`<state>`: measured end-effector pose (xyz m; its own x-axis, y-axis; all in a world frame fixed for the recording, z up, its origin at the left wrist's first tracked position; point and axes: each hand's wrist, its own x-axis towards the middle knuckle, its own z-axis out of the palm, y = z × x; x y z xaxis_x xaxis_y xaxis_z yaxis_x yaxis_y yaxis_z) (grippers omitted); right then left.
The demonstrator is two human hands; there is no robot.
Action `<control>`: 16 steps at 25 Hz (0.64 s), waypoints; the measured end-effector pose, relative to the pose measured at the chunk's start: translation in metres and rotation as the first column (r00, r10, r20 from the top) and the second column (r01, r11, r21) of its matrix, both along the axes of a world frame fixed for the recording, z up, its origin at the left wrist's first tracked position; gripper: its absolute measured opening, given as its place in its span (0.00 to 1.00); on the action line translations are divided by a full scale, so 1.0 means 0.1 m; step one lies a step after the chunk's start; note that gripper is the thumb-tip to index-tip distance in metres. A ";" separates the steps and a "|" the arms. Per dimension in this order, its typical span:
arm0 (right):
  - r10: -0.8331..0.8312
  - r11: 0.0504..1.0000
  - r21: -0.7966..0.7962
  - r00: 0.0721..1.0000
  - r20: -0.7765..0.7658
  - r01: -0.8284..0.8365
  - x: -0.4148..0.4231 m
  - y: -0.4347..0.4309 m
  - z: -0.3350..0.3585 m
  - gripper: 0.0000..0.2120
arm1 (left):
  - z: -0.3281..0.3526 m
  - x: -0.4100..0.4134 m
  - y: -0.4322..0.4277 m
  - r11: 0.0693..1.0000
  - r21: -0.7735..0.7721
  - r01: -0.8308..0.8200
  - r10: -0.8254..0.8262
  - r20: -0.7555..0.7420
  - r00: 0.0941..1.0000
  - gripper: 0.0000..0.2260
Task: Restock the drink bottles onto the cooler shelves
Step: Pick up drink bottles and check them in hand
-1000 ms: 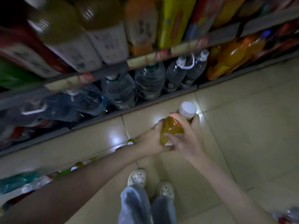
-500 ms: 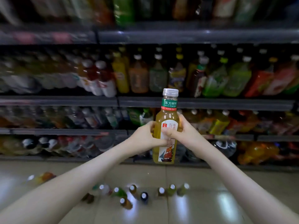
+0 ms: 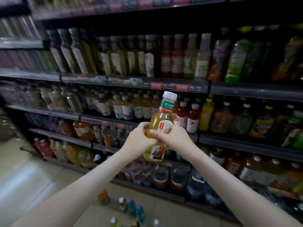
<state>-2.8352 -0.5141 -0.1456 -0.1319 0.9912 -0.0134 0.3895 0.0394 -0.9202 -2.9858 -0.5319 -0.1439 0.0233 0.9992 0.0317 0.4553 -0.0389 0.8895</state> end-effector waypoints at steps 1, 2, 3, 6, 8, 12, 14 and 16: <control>0.004 0.999 0.049 1.000 -0.020 -0.003 -0.19 0.05 0.09 0.37 | 0.08 -0.18 0.05 1.000 0.022 0.015 -0.015 -0.011 1.000 0.31; 0.005 0.996 0.093 0.999 -0.041 -0.001 -0.34 0.10 0.16 0.33 | 0.15 -0.35 0.10 0.998 0.032 0.062 -0.062 -0.004 0.998 0.32; 0.008 0.991 0.134 0.998 -0.058 0.000 -0.48 0.19 0.23 0.29 | 0.23 -0.52 0.17 0.991 0.043 0.127 -0.128 0.013 0.992 0.33; 0.051 0.977 0.210 0.991 -0.123 -0.024 -0.76 0.52 0.41 0.26 | 0.52 -0.94 0.38 0.970 0.073 0.232 -0.232 -0.007 0.973 0.35; 0.089 0.966 0.256 0.980 -0.178 -0.041 -0.95 0.76 0.55 0.27 | 0.69 -1.18 0.54 0.965 0.137 0.222 -0.214 -0.065 0.975 0.34; 0.130 0.902 0.433 0.957 -0.259 -0.006 -1.31 1.27 0.87 0.26 | 0.98 -1.76 0.96 0.916 0.393 0.082 0.045 -0.302 0.952 0.24; 0.159 0.854 0.519 0.931 -0.329 0.037 -1.50 1.49 0.95 0.26 | 1.02 -2.18 1.22 0.872 0.490 -0.010 0.219 -0.371 0.902 0.21; 0.147 0.791 0.601 0.919 -0.366 0.113 -1.69 1.70 0.97 0.28 | 0.96 -2.62 1.52 0.843 0.528 -0.103 0.352 -0.396 0.848 0.21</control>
